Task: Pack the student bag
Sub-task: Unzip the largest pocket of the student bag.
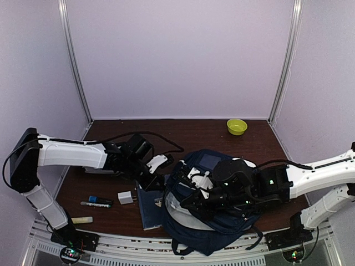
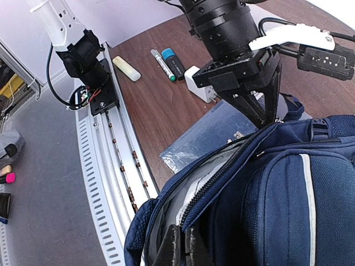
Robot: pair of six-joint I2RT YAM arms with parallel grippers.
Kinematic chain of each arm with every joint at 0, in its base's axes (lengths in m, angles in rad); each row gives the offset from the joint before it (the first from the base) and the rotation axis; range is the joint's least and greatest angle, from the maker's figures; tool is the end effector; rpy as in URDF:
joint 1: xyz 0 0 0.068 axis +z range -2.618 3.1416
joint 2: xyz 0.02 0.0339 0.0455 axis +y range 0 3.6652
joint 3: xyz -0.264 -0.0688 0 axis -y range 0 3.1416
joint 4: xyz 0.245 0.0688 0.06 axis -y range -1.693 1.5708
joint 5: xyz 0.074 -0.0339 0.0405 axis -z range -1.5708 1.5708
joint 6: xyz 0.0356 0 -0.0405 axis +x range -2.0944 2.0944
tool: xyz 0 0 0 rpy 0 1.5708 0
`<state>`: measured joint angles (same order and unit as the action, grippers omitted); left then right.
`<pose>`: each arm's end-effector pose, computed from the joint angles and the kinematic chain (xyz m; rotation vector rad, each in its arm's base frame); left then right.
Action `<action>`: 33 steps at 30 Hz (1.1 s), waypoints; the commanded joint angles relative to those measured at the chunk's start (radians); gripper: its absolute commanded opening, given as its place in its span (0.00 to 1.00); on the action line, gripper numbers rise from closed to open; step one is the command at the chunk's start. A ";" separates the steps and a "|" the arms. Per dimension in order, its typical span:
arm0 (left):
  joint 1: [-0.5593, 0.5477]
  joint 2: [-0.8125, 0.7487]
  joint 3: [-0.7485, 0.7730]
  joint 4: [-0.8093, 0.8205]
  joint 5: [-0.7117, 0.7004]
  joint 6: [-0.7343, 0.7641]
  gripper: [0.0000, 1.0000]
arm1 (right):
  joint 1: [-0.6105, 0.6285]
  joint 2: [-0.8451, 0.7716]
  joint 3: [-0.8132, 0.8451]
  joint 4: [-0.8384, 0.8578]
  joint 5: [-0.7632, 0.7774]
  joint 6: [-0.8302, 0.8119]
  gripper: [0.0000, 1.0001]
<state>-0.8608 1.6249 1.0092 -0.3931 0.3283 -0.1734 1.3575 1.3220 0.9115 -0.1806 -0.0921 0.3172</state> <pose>0.2040 -0.2550 0.1935 1.0343 2.5058 -0.7762 0.0591 0.2885 0.2656 -1.2223 2.0175 1.0068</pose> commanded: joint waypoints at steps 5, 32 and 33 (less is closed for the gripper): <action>0.011 0.025 0.034 0.099 -0.048 -0.019 0.00 | 0.005 -0.045 0.015 -0.011 0.110 -0.004 0.00; -0.058 -0.333 -0.096 0.067 -0.058 0.108 0.47 | 0.004 -0.064 0.015 -0.039 0.183 0.002 0.00; -0.062 -0.339 -0.104 0.079 -0.040 0.119 0.48 | 0.004 -0.070 0.014 -0.042 0.185 0.001 0.00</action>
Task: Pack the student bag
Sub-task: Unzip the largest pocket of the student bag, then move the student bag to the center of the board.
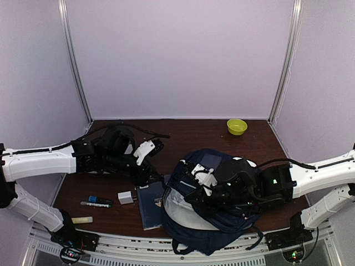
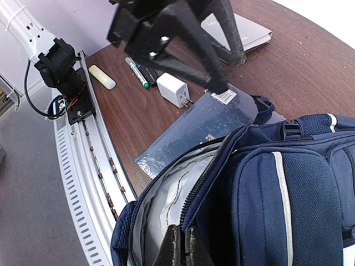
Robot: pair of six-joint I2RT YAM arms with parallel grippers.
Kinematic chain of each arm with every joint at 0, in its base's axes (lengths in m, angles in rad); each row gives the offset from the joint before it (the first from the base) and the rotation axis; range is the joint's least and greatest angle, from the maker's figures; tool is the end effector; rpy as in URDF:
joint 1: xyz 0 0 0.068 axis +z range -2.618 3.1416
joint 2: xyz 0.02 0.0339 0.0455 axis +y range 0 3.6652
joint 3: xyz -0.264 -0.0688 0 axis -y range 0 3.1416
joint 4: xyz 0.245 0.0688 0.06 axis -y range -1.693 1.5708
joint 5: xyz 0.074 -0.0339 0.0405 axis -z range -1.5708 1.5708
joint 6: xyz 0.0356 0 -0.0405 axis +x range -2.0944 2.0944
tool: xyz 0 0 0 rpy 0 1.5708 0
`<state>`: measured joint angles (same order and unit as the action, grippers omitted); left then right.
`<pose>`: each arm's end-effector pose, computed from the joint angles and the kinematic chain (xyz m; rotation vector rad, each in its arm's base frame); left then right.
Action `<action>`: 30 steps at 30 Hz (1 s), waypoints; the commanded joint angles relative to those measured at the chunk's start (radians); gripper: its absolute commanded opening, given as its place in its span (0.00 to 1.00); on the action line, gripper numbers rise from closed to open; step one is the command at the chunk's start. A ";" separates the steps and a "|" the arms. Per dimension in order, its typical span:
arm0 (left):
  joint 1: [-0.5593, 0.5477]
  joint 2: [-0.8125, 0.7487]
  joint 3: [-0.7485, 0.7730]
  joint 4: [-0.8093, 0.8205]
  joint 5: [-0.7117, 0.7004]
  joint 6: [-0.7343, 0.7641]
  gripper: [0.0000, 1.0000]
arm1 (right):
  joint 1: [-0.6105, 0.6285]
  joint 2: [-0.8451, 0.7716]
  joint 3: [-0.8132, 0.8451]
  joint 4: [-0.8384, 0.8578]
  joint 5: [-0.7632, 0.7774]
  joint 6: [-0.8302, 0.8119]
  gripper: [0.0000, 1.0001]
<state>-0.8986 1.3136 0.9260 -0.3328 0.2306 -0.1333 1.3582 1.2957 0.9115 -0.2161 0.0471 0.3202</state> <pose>0.1705 -0.2273 0.2601 1.0114 2.1762 -0.7768 0.0625 0.2815 0.2695 -1.1239 2.0256 0.8724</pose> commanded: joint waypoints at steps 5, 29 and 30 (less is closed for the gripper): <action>-0.086 -0.068 -0.109 0.151 0.057 0.172 0.50 | 0.004 -0.070 0.010 -0.016 0.059 -0.007 0.00; -0.135 0.280 0.015 0.464 -0.060 0.248 0.43 | -0.016 -0.063 0.004 -0.069 0.152 0.001 0.00; -0.136 0.291 0.020 0.478 -0.065 0.240 0.44 | -0.023 -0.069 -0.006 -0.065 0.160 0.005 0.00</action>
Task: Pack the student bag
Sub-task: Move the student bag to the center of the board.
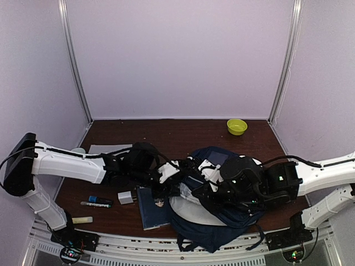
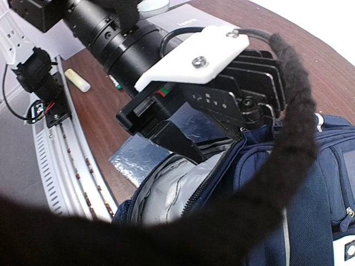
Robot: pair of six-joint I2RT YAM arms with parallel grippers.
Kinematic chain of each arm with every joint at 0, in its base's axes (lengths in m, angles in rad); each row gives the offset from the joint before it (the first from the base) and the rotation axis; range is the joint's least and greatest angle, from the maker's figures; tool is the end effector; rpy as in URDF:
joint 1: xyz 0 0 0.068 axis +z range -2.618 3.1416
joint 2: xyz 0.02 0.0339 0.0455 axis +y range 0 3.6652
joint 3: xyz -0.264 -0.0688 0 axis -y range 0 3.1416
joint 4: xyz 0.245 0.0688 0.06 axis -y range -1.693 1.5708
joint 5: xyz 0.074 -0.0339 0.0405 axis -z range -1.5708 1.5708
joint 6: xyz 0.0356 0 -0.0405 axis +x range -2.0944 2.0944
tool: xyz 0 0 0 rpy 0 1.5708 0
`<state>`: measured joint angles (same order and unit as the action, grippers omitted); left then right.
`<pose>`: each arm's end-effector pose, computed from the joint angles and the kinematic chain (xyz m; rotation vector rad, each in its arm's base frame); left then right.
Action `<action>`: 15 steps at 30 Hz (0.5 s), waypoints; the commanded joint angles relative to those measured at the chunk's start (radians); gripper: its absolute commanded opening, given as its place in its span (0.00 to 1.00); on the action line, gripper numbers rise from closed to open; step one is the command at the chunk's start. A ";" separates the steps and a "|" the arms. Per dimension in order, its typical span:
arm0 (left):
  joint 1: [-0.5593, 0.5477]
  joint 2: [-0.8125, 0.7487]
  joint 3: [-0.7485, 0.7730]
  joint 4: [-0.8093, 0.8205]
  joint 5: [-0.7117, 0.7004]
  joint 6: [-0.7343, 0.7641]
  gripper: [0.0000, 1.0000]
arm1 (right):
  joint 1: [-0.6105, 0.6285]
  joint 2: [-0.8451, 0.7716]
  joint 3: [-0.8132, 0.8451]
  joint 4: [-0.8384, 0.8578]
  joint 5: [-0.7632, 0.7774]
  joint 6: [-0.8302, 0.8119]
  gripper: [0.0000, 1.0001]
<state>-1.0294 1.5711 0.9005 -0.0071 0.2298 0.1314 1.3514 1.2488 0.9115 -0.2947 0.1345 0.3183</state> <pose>0.1652 -0.2904 0.2041 1.3855 1.8781 -0.7266 0.0647 0.2680 0.2749 -1.0712 2.0456 0.7633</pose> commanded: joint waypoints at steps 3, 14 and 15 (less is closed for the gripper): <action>-0.005 0.084 0.090 0.167 -0.086 -0.060 0.44 | -0.036 -0.037 -0.034 0.011 0.096 0.018 0.00; -0.004 0.170 0.207 0.109 -0.113 -0.120 0.44 | -0.134 -0.108 -0.144 -0.005 0.120 0.054 0.00; -0.004 0.154 0.201 0.094 -0.125 -0.125 0.45 | -0.142 -0.109 -0.148 -0.010 0.122 0.058 0.00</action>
<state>-1.0294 1.7725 1.0760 0.0521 0.1410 0.0418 1.2362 1.1610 0.7914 -0.2855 0.2188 0.3504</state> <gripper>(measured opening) 0.443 0.024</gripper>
